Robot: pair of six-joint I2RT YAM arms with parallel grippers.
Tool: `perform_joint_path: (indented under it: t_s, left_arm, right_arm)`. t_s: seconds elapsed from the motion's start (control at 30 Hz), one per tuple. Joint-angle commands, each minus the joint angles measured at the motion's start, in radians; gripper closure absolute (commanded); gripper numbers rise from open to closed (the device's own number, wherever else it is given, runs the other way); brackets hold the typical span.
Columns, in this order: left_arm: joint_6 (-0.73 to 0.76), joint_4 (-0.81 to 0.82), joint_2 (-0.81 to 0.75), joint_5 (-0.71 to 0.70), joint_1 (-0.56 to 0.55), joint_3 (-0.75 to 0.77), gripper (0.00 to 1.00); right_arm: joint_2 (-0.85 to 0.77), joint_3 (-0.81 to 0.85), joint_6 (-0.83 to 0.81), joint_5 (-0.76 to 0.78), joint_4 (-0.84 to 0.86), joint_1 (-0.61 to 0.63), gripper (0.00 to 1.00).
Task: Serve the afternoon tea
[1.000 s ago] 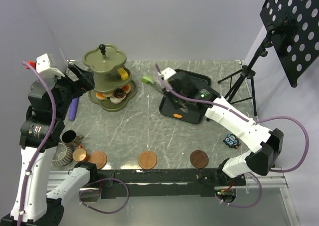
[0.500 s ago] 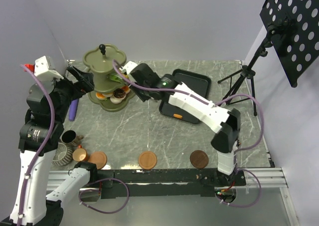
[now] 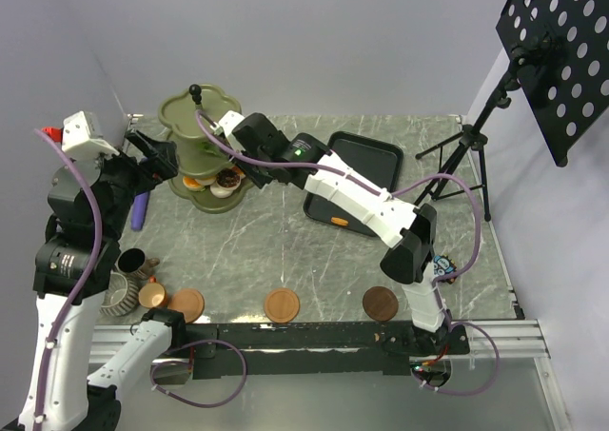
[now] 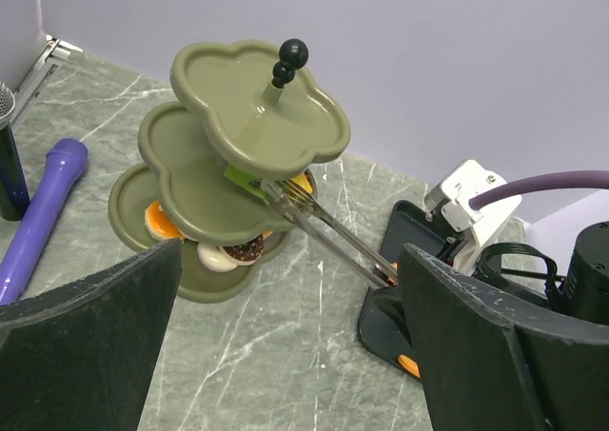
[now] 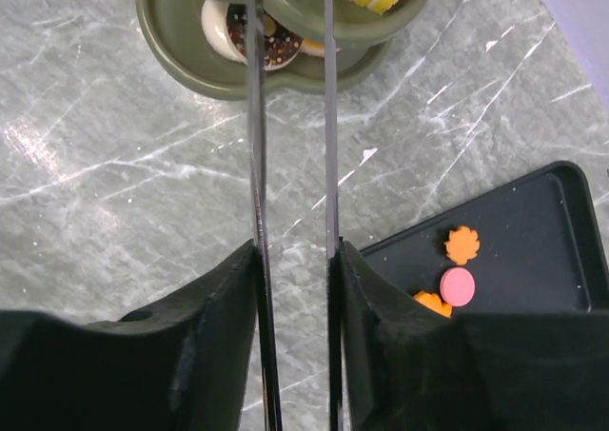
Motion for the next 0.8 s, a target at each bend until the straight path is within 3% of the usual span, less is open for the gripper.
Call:
perform_joint_path:
  t_s: [0.0, 0.2, 0.43, 0.77]
  left_arm:
    - [0.011, 0.031, -0.011, -0.008, -0.005, -0.006, 0.0]
    - [0.014, 0.029, -0.014, -0.013, -0.008, -0.006, 0.0]
    - [0.012, 0.029, -0.011, -0.008, -0.012, -0.005, 0.0]
    - [0.007, 0.034, -0.005, -0.014, -0.01, -0.002, 0.0]
  right_arm:
    - [-0.002, 0.023, -0.009, 0.022, 0.009, 0.006, 0.52]
    - [-0.004, 0.024, 0.002, 0.023, 0.012, 0.006, 0.45]
    - [-0.038, -0.015, 0.011, 0.043, 0.031, 0.006, 0.45]
    - [-0.234, -0.213, 0.063, 0.097, 0.074, 0.029, 0.47]
